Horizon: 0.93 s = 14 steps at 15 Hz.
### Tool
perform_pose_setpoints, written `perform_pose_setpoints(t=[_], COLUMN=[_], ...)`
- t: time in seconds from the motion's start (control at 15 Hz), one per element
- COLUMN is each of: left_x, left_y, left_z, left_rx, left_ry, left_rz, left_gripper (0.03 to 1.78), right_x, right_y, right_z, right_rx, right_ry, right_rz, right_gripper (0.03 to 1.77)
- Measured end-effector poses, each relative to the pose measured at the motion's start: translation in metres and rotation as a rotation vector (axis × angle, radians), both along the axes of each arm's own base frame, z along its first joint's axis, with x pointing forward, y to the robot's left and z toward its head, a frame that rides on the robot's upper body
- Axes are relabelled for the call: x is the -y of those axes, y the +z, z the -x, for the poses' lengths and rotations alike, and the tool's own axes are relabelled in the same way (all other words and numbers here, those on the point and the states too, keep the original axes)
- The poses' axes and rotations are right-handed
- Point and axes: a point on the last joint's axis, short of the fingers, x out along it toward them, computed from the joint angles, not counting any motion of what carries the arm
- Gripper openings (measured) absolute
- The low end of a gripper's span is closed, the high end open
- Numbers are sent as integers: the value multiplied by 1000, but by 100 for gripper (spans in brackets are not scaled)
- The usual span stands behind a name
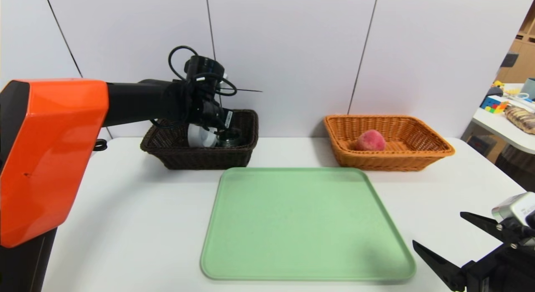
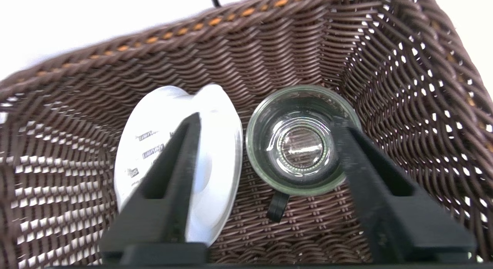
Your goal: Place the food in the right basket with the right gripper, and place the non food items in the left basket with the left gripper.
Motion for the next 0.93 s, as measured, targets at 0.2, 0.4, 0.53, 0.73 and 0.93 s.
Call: perform_pose_setpoints(t=[0.2,0.4,0.53,0.73,0.93], left_x=[-4,-11,-18,-29,-41], left_y=[16,26,31,46,62], left_z=[9,26,42,69,98], left_rx=[24,21,12,52,93], left_ry=[2,4,6,12,27], left_rz=[12,10,9,32,44], left_gripper=[138,148,153,159,163], right_x=[0,0,0,0,0], right_y=[0,1,2,1,1], right_z=[0,0,0,0,0], right_rx=[1,7,8,6,4], right_ry=[0,-1,-2,-3,-2], right_rz=[1,0,0,2,3], right_gripper=[170,170,170,170,170])
